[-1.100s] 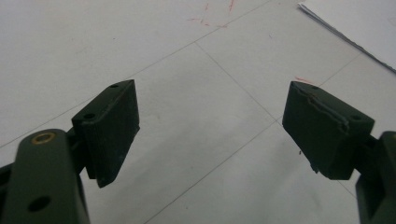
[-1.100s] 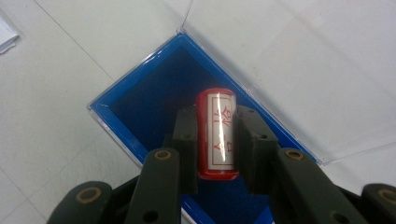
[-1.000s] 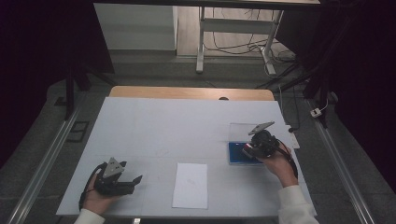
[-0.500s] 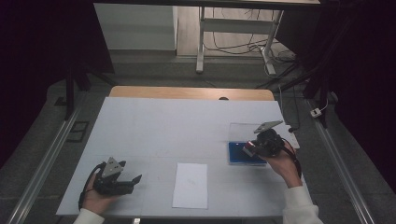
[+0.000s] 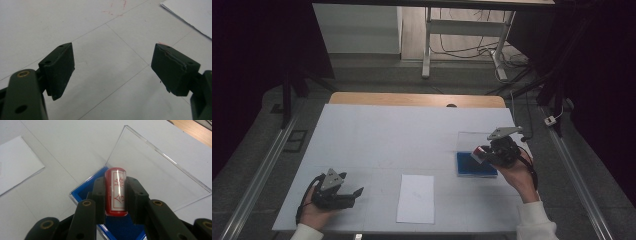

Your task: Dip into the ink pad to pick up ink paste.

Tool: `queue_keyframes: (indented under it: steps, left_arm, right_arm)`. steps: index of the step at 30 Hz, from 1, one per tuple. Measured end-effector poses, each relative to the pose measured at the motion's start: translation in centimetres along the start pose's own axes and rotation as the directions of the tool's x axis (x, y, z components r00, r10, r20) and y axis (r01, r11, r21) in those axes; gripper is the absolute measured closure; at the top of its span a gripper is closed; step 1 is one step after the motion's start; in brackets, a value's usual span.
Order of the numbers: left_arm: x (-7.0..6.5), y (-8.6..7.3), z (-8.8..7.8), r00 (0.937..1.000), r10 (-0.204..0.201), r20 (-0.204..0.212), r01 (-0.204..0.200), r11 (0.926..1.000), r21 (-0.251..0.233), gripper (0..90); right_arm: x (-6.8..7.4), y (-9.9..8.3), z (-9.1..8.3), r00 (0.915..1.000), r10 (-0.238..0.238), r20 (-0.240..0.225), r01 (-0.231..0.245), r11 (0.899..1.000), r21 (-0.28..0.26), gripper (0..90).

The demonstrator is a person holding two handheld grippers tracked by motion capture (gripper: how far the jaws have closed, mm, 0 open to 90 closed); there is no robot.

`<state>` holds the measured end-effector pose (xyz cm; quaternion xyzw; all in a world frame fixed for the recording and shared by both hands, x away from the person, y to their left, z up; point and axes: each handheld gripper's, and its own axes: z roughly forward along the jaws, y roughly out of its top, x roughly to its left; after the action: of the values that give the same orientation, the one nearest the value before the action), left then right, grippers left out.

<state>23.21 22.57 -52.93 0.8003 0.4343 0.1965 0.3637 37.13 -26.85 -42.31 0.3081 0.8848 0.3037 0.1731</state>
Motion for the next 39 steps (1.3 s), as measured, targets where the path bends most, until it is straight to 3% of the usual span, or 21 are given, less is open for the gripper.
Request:
queue_keyframes:
  steps: [27, 39]
  left_arm:
    - [0.0, 0.0, 0.0, 1.0, 0.002, -0.002, -0.002, 1.0, 0.003, 19.3]
    - [0.0, 0.0, 0.0, 1.0, 0.001, 0.0, -0.001, 1.0, 0.001, 19.3]
  right_arm:
    - [-0.2, -1.0, 3.4, 0.9996, -0.023, 0.016, 0.021, 0.992, 0.124, 70.0]
    - [-0.1, -1.1, 4.1, 0.9991, -0.037, 0.023, 0.033, 0.989, 0.147, 70.0]
